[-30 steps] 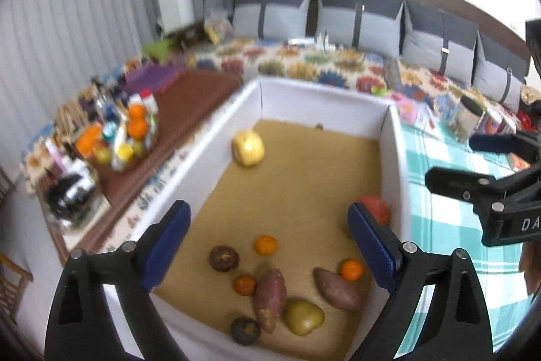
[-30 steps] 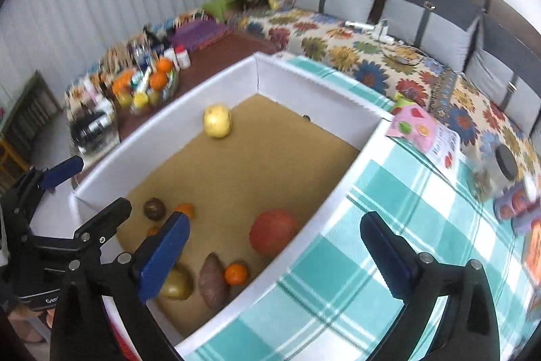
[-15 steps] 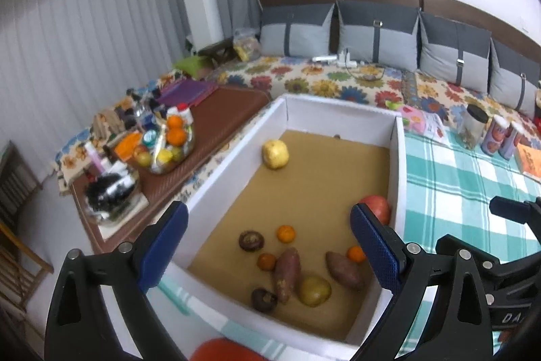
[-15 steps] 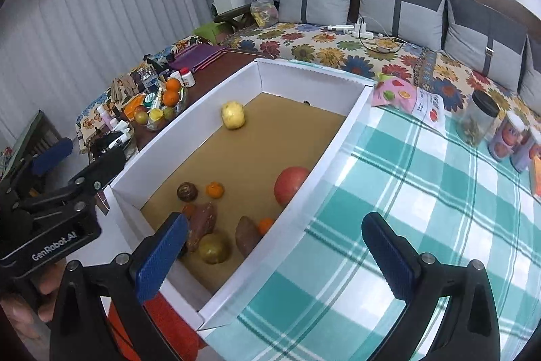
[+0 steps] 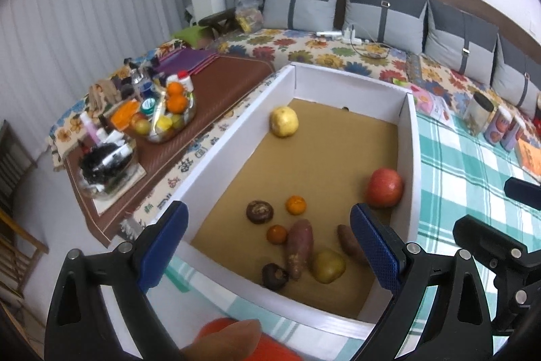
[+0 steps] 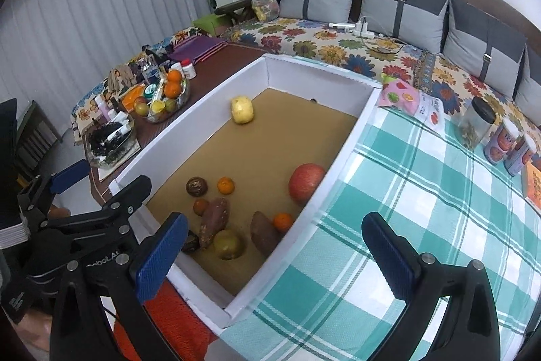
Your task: Organize fruits
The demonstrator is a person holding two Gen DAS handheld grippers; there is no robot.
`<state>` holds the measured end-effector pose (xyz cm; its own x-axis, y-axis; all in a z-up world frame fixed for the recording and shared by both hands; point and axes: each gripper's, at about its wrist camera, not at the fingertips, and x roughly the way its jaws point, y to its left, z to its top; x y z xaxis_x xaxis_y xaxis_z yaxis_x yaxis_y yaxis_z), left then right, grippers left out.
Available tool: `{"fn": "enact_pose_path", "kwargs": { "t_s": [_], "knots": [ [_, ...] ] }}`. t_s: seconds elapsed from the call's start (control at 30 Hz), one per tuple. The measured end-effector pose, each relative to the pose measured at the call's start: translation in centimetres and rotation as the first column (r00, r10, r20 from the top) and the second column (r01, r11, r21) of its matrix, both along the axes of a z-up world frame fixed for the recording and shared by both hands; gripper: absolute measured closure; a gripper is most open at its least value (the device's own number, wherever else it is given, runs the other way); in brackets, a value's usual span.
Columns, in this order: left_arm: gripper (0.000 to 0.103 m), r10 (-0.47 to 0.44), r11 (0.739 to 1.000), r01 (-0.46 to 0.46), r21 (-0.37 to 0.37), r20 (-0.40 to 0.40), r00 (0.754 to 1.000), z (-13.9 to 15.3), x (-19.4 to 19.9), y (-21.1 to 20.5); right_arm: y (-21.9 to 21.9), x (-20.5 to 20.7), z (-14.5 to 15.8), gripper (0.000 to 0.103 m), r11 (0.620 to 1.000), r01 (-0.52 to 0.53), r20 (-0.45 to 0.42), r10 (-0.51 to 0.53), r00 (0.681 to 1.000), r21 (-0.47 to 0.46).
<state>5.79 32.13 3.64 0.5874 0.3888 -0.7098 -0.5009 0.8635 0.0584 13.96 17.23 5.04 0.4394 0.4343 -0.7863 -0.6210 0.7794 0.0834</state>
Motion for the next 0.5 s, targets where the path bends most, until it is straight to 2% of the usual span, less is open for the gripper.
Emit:
{"fn": "enact_pose_path", "kwargs": {
  "t_s": [0.07, 0.17, 0.4, 0.5],
  "knots": [
    [0.001, 0.005, 1.000, -0.005, 0.023, 0.000, 1.000, 0.2, -0.2, 0.2, 0.9, -0.2, 0.0, 0.001, 1.000, -0.016, -0.014, 0.015, 1.000, -0.015],
    [0.001, 0.024, 0.999, -0.024, 0.042, -0.005, 1.000, 0.4, -0.4, 0.6, 2.1, -0.6, 0.0, 0.001, 0.999, -0.030, -0.013, 0.029, 0.999, -0.044],
    [0.001, 0.035, 0.998, -0.033, 0.050, -0.037, 0.999, 0.2, -0.5, 1.5, 3.2, -0.8, 0.5, 0.001, 0.996, -0.034, -0.004, 0.034, 0.999, -0.079],
    [0.001, 0.031, 0.999, -0.030, 0.021, -0.039, 0.999, 0.1, -0.6, 1.8, 3.4, -0.6, 0.7, 0.001, 0.995, -0.025, 0.010, 0.026, 1.000, -0.093]
  ]
}}
